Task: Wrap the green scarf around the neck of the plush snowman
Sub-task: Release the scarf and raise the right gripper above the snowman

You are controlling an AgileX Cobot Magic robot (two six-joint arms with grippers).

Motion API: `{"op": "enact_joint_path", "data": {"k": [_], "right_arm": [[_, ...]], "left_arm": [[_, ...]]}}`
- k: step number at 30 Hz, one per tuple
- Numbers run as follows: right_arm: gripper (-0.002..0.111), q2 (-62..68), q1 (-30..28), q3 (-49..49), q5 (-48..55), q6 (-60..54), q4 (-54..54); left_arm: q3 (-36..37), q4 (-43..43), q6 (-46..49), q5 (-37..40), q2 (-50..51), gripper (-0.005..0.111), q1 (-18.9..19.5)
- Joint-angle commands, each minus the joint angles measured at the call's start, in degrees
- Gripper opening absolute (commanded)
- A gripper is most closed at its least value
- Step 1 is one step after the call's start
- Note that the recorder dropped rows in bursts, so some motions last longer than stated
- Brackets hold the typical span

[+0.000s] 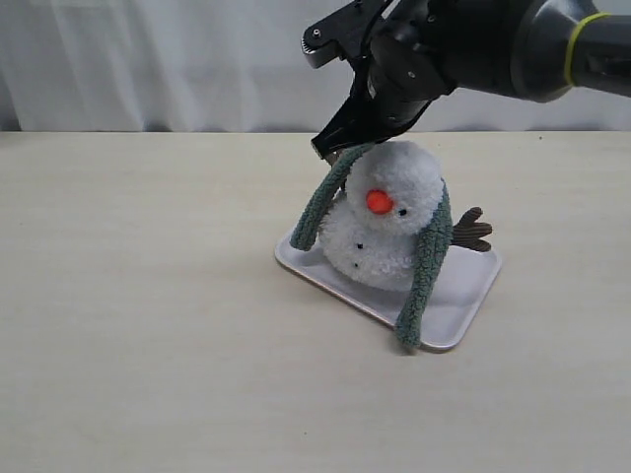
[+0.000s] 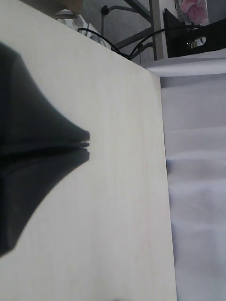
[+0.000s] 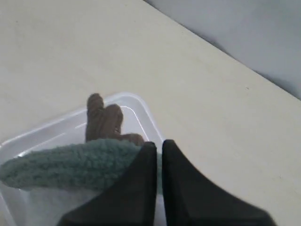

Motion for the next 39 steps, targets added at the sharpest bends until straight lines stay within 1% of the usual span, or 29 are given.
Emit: {"op": "enact_joint_path", "data": {"k": [1, 3, 6, 11, 20, 25, 33, 36, 39], "right_arm": [[0.004, 1.0, -0.2, -0.8, -4.0, -1.8, 6.1], [0.004, 1.4, -0.2, -0.8, -3.6, -5.7, 10.7], [0.004, 2.2, -0.2, -0.8, -0.9, -9.0, 12.8], [0.004, 3.9, -0.3, -0.8, 3.5, -9.3, 12.7], [0.004, 5.9, -0.2, -0.8, 3.9, -9.5, 14.3], [0.004, 6.3, -0.2, -0.9, 3.7, -10.5, 14.3], [0.004, 0.6, 0.0, -1.1, 3.8, -10.5, 14.3], [0.004, -1.2, 0.0, -1.1, 4.2, -10.5, 12.9], [0.004, -1.0, -0.2, -1.1, 4.2, -10.5, 7.3]], "left_arm": [[0.2, -0.2, -0.4, -0.7, -0.2, 0.0, 0.0], [0.2, -0.2, -0.4, -0.7, -0.2, 0.0, 0.0], [0.2, -0.2, -0.4, -0.7, -0.2, 0.0, 0.0], [0.2, -0.2, -0.4, -0.6, -0.2, 0.0, 0.0], [0.2, -0.2, -0.4, -0.6, -0.2, 0.0, 0.0], [0.2, -0.2, -0.4, -0.6, -0.2, 0.0, 0.0], [0.2, 0.0, -0.4, -0.6, -0.2, 0.0, 0.0], [0.2, 0.0, -0.4, -0.6, -0.2, 0.0, 0.0], [0.2, 0.0, -0.4, -0.6, -0.2, 0.0, 0.0]]}}
